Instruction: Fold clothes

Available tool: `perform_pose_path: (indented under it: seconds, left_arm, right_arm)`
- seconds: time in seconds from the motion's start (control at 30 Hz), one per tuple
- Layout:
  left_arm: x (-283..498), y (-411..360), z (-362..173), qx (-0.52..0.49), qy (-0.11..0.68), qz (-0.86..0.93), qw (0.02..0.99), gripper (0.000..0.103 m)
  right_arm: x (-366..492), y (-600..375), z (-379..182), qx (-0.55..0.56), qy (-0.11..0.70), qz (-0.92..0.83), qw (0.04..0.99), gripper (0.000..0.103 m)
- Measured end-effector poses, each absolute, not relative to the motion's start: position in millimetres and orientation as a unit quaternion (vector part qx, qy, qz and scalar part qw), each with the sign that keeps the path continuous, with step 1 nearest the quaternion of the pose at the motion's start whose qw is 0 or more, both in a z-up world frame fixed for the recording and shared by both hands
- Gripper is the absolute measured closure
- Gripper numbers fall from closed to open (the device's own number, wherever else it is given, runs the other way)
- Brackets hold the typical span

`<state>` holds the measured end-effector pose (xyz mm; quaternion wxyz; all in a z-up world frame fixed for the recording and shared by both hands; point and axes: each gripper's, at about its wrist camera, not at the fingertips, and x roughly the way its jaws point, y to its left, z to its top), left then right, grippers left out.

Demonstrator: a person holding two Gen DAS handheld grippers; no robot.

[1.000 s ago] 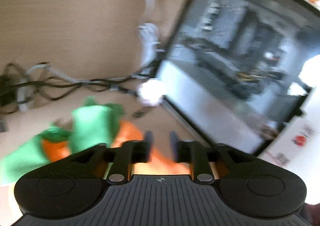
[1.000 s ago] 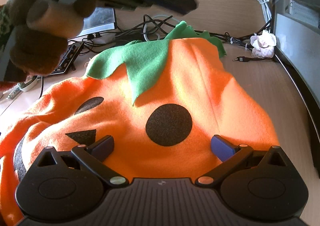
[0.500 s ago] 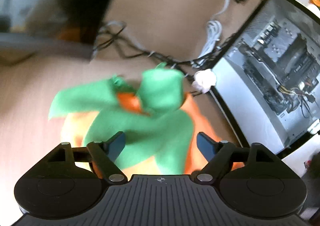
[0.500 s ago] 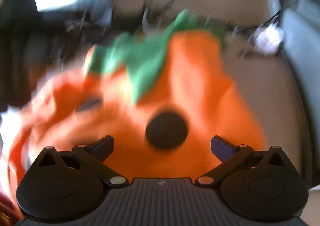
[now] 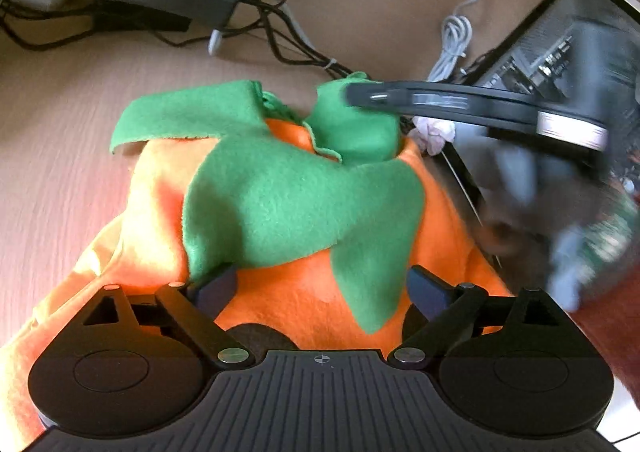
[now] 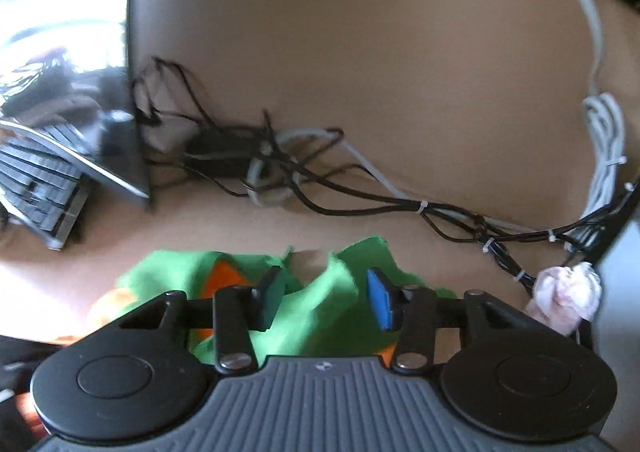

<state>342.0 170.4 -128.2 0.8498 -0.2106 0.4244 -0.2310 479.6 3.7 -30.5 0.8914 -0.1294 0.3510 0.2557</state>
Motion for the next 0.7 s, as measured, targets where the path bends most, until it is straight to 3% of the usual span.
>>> perform_pose_path:
  seconds: [0.03, 0.07, 0.33, 0.43, 0.57, 0.7]
  left_arm:
    - [341, 171, -128, -0.211, 0.423, -0.232, 0.850, 0.007]
    - [341, 171, -129, -0.211, 0.422, -0.232, 0.851, 0.007]
    - [341, 174, -131, -0.227, 0.418, -0.239, 0.846, 0.007]
    - [339, 173, -131, -0.224, 0.414, -0.245, 0.848, 0.006]
    - [336, 172, -132, -0.223, 0.409, -0.250, 0.849, 0.002]
    - [334, 168, -133, -0.209, 0.407, -0.252, 0.853, 0.000]
  right_arm:
    - [484, 6, -36, -0.127, 0.363, 0.259, 0.886, 0.093]
    - [488, 7, -40, -0.123, 0.375, 0.263, 0.880, 0.100]
    - [379, -48, 50, -0.149, 0.212, 0.291, 0.921, 0.100]
    - [346, -72, 25, -0.215, 0.252, 0.263, 0.906, 0.100]
    - [328, -103, -9, -0.209, 0.343, 0.228, 0.887, 0.100]
    - [334, -114, 15, -0.138, 0.323, 0.236, 0.906, 0.089]
